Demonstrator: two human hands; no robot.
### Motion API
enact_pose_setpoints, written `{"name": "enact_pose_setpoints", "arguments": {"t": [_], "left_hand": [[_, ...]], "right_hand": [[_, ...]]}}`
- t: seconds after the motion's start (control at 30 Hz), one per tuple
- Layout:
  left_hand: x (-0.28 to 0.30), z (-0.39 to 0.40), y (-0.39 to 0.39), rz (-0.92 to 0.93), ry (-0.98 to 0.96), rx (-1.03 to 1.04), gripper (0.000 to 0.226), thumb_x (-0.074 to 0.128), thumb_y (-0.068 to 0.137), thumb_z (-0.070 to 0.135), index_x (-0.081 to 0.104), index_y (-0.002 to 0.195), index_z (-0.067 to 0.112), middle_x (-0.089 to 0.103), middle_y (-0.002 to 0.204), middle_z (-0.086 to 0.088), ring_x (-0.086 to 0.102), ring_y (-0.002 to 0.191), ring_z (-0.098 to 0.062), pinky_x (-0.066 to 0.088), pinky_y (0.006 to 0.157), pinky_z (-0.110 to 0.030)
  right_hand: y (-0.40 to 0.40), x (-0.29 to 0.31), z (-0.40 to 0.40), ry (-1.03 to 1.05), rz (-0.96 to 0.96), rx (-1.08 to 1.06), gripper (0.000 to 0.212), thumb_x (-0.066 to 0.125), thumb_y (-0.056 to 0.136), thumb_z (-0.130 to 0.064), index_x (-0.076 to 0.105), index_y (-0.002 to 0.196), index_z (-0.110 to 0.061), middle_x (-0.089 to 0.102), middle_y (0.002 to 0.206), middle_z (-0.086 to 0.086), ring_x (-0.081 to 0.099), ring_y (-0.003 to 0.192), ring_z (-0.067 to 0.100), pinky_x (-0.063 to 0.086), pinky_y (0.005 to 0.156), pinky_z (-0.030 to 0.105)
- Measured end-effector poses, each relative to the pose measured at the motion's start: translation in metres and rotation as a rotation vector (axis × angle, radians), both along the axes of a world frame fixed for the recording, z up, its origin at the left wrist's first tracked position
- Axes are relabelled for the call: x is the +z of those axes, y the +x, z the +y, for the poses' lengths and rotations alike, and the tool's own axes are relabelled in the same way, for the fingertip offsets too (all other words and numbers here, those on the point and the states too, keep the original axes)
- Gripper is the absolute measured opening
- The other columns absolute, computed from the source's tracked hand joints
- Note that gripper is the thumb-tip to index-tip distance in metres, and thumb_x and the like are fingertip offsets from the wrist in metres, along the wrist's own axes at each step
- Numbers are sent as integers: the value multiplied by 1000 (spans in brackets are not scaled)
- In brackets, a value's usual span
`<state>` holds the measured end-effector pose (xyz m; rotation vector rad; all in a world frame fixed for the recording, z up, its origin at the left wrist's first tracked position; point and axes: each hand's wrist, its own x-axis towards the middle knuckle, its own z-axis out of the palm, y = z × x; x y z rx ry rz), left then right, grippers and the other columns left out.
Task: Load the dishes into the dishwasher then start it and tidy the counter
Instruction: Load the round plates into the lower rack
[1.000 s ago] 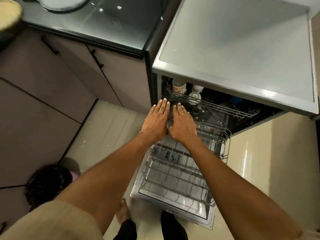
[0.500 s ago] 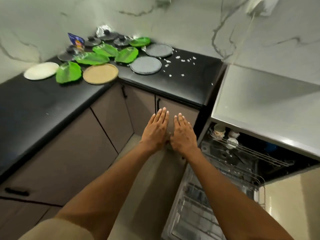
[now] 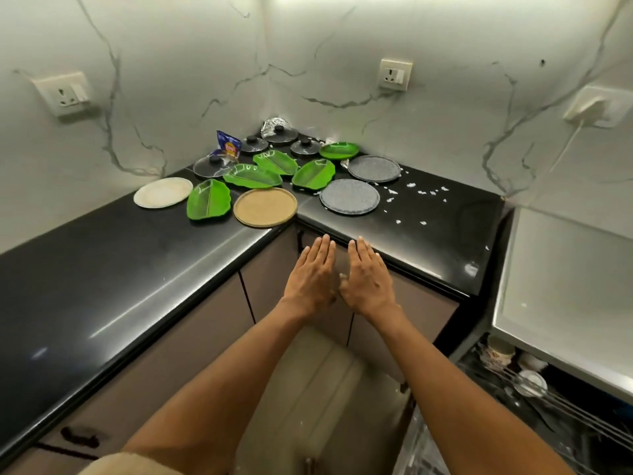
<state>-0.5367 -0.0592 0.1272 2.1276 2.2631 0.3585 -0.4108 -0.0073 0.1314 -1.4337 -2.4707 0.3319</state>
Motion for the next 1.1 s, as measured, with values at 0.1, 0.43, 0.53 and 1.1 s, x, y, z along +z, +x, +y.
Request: {"name": "enact_pose_setpoints", "arguments": {"t": [0.1,0.43,0.53,1.1], "left_hand": [[-7,25,-26,31,-48,16,91,56,91,29,-1,158,7,-5,166,-10,-7,154,-21,2,125,-38],[-20,128,-100,62,-154,96,89,51,89,24,-2,158,9,-7,166,-10,-9,153,-21,-1,125,-37],[-29,145,-123,38,-172,133,88,50,91,22,-4,158,8,-9,166,-10,-9,153,-21,-1,125,-38],[-102,210,-263,-183,-311,297,83,47,97,36,-1,159,9,-5,166,-9,-7,154,-20,-3,125,-35]], "right_hand": [[-27,-3,34,-1,4,19,83,56,94,-32,12,160,-8,9,168,12,5,156,21,7,127,37],[-107,-10,152,-63,-25,102,83,57,94,-30,13,160,-8,10,168,11,8,156,22,5,125,33],[-134,-21,177,-99,-66,153,83,55,93,-26,11,161,-9,8,168,12,7,156,22,6,127,36],[-277,-93,251,-203,-247,405,79,50,94,-22,10,161,-9,6,169,11,4,156,22,1,125,35]]}}
